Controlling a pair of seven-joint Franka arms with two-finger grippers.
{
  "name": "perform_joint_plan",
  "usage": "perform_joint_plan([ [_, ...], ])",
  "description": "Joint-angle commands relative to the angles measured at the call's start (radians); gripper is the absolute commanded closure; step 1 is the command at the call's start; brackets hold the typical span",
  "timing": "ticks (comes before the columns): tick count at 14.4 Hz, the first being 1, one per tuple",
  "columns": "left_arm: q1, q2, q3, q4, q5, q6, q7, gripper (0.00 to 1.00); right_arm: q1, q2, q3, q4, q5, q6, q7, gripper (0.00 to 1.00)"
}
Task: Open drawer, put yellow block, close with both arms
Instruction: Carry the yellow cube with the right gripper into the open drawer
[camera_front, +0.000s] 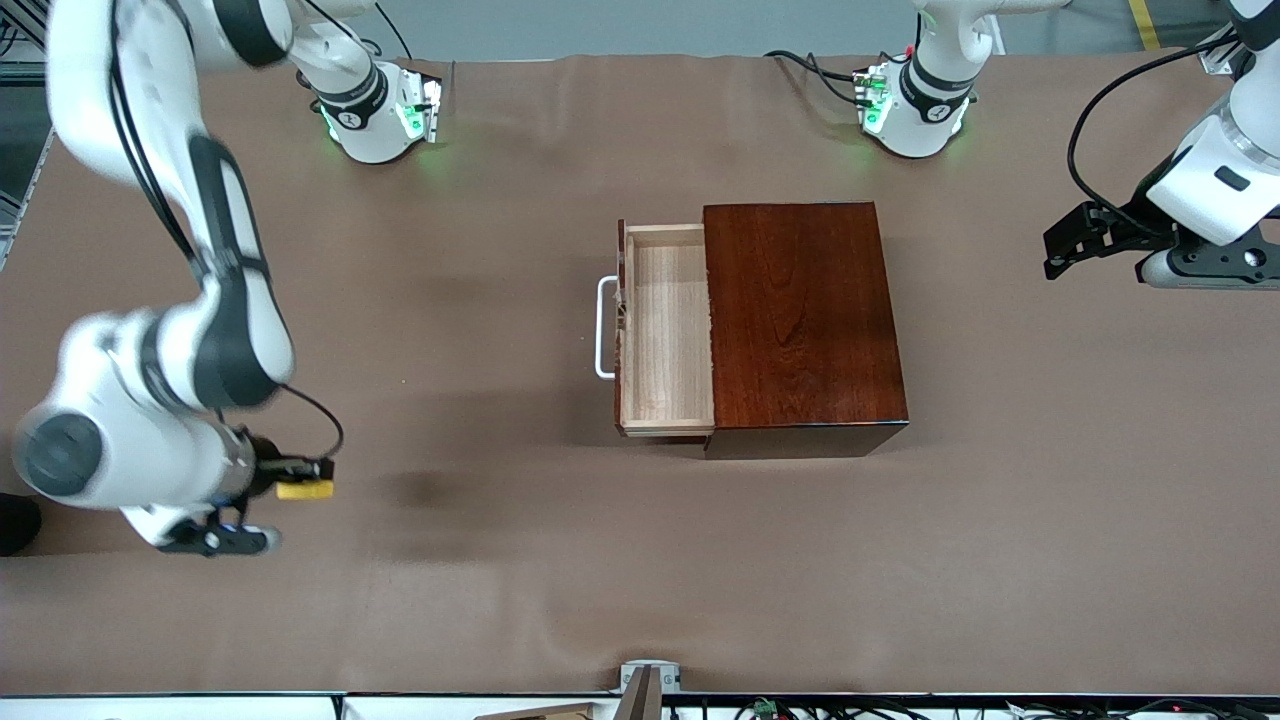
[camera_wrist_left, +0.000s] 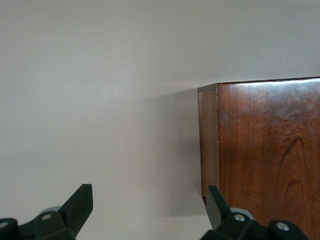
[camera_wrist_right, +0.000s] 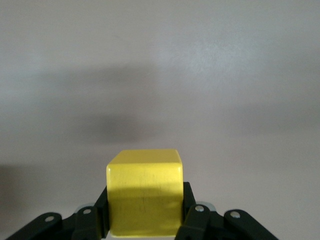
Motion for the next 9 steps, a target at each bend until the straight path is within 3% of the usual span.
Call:
perform_joint_plan([
  [1,0.002,-0.003,-0.002,-0.011,-0.023,-0.021,0.001,0.0,0.126,-0.112,-0.001,-0.055,0.007,-0.074,0.184,1.0],
  [5,-0.015,0.027,-0.013,0.015,0.002,-0.041,-0.108,0.0,0.408,-0.123,0.003,-0.038,0.024,-0.062,0.555,1.0],
  [7,-0.016,0.027,-0.033,0.01,0.034,-0.041,-0.203,0.0,0.523,-0.113,-0.003,-0.02,0.031,0.056,0.622,1.0],
  [9,-0.016,0.035,-0.045,0.007,0.054,-0.043,-0.214,0.0,0.565,-0.082,-0.003,-0.021,0.079,0.159,0.625,1.0],
])
